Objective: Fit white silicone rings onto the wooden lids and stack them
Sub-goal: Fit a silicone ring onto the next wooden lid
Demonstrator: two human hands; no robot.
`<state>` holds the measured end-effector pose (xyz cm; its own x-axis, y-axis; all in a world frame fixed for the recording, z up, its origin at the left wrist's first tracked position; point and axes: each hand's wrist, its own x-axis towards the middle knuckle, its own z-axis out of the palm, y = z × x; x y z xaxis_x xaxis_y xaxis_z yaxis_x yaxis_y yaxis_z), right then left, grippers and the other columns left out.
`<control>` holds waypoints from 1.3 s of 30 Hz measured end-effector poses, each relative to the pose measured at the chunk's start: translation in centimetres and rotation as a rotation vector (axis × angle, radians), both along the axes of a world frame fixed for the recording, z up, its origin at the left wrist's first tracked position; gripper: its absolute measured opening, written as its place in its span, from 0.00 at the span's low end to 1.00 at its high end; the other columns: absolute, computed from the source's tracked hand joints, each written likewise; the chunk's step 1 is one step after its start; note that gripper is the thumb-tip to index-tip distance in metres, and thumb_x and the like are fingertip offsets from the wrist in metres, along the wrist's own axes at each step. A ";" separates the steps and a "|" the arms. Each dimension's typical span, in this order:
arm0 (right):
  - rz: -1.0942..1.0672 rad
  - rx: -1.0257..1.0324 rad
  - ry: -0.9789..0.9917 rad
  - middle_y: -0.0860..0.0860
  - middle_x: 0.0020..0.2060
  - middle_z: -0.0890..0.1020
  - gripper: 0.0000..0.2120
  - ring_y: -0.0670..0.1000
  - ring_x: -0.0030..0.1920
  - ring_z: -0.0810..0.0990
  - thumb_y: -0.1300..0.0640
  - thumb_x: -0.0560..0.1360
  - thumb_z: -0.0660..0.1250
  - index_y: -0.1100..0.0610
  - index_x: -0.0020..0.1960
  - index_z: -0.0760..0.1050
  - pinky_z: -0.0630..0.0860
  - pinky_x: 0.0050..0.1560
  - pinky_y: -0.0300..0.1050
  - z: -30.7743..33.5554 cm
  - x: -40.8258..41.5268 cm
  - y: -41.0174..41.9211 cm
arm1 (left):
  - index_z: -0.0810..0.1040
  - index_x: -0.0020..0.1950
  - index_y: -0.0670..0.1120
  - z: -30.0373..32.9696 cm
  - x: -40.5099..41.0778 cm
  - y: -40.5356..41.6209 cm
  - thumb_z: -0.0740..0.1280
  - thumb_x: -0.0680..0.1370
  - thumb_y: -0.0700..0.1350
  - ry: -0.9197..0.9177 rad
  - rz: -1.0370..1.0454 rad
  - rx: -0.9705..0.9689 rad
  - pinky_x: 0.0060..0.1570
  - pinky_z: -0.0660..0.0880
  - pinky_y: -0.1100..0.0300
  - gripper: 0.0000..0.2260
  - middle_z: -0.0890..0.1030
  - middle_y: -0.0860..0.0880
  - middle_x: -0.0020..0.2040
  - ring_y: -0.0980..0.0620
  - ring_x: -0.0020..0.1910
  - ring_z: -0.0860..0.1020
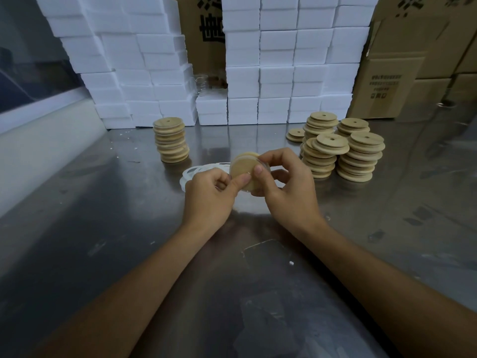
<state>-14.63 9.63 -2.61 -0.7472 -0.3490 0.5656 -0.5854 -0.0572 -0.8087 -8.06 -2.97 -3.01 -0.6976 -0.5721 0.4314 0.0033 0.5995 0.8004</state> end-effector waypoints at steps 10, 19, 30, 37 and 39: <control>0.131 0.145 -0.056 0.50 0.48 0.79 0.12 0.53 0.45 0.82 0.61 0.78 0.67 0.50 0.57 0.69 0.82 0.44 0.56 -0.3 -0.6 0.2 | 0.77 0.40 0.44 -0.4 -0.2 -0.6 0.68 0.79 0.46 0.056 0.049 0.073 0.34 0.75 0.55 0.09 0.79 0.48 0.34 0.51 0.33 0.79; 0.181 0.327 0.244 0.42 0.59 0.75 0.23 0.46 0.52 0.78 0.61 0.75 0.69 0.47 0.67 0.67 0.80 0.44 0.43 -0.8 -0.7 0.6 | 0.73 0.44 0.46 -0.2 0.2 -0.1 0.65 0.79 0.37 0.200 0.004 -0.263 0.37 0.72 0.64 0.06 0.75 0.53 0.38 0.51 0.37 0.76; 0.062 0.111 0.043 0.47 0.45 0.82 0.15 0.50 0.44 0.83 0.59 0.74 0.74 0.48 0.55 0.72 0.82 0.45 0.54 -0.9 -1.4 0.7 | 0.76 0.43 0.46 -0.4 -0.2 -0.3 0.71 0.77 0.39 0.005 -0.196 0.297 0.24 0.75 0.61 0.06 0.82 0.50 0.32 0.49 0.27 0.81; 0.080 0.100 -0.013 0.45 0.50 0.79 0.13 0.49 0.51 0.82 0.60 0.75 0.73 0.51 0.56 0.73 0.82 0.47 0.53 -0.7 -1.3 0.6 | 0.77 0.42 0.40 0.0 0.2 -0.4 0.68 0.78 0.34 -0.018 -0.205 0.430 0.27 0.77 0.63 0.06 0.83 0.48 0.31 0.52 0.28 0.82; 0.072 0.105 -0.034 0.47 0.49 0.80 0.13 0.50 0.47 0.82 0.59 0.76 0.71 0.50 0.58 0.73 0.83 0.43 0.51 -0.8 -1.3 0.5 | 0.78 0.42 0.39 0.3 0.2 -0.6 0.66 0.79 0.34 -0.018 -0.201 0.498 0.28 0.77 0.63 0.06 0.83 0.48 0.31 0.52 0.29 0.82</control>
<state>-15.89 10.16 -3.42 -0.7364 -0.4584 0.4975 -0.5546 -0.0120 -0.8320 -7.82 -3.54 -2.71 -0.8190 -0.5590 0.1293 0.0630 0.1363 0.9887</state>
